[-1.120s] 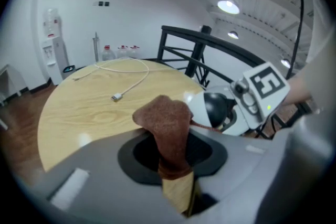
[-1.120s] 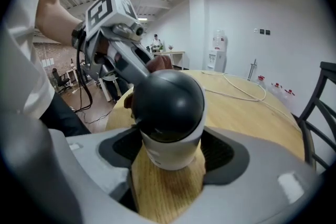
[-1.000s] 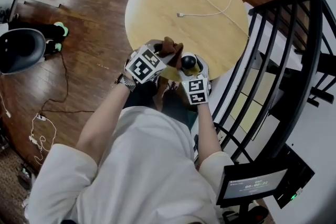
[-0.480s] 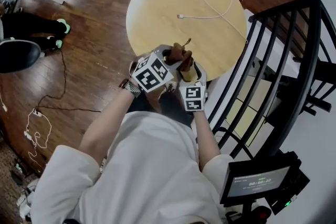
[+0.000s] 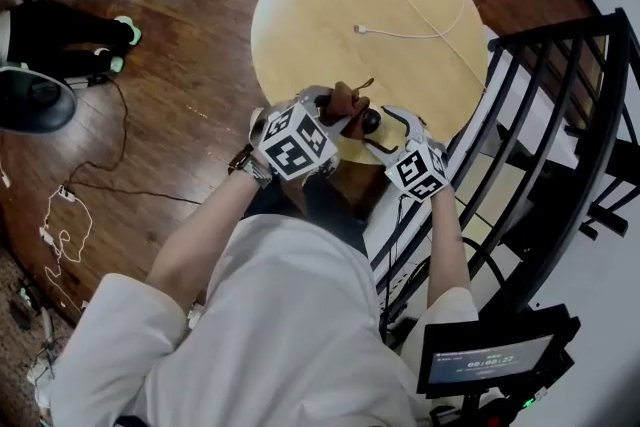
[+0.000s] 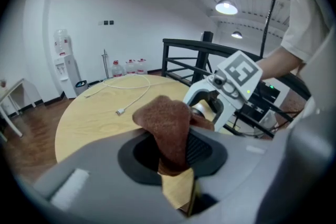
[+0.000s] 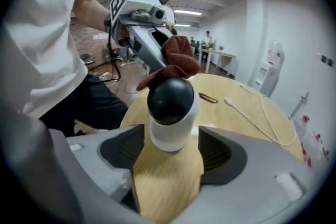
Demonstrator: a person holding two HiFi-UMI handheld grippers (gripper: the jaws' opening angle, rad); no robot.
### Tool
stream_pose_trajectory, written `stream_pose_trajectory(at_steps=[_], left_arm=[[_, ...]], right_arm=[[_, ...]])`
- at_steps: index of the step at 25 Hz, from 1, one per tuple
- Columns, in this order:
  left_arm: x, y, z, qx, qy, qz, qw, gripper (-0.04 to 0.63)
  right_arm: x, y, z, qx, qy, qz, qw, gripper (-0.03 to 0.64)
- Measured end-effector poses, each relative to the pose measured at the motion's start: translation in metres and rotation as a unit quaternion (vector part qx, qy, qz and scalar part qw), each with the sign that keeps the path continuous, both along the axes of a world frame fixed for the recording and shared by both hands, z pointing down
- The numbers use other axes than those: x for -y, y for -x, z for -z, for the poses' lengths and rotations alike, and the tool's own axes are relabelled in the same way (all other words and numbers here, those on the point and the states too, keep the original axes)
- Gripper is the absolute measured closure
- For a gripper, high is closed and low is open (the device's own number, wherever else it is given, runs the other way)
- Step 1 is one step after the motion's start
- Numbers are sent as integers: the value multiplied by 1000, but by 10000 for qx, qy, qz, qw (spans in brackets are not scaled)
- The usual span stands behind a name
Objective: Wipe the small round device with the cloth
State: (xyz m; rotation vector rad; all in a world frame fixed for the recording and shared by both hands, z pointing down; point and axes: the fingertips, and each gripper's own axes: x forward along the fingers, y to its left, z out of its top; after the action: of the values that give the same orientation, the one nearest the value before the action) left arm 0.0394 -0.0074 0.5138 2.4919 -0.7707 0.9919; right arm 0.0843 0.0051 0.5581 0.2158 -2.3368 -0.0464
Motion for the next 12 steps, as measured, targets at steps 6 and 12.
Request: stream_pose_trajectory(at_steps=[6,12], left_arm=[[-2,9,-14,30,216,306,9993,494],[-16,13,-39,259,429,541,9973,494]], right_arm=[[1,15,-2,-243,291,1068,9936,295],[-3,25,1,-176,337,1285,9910,307]])
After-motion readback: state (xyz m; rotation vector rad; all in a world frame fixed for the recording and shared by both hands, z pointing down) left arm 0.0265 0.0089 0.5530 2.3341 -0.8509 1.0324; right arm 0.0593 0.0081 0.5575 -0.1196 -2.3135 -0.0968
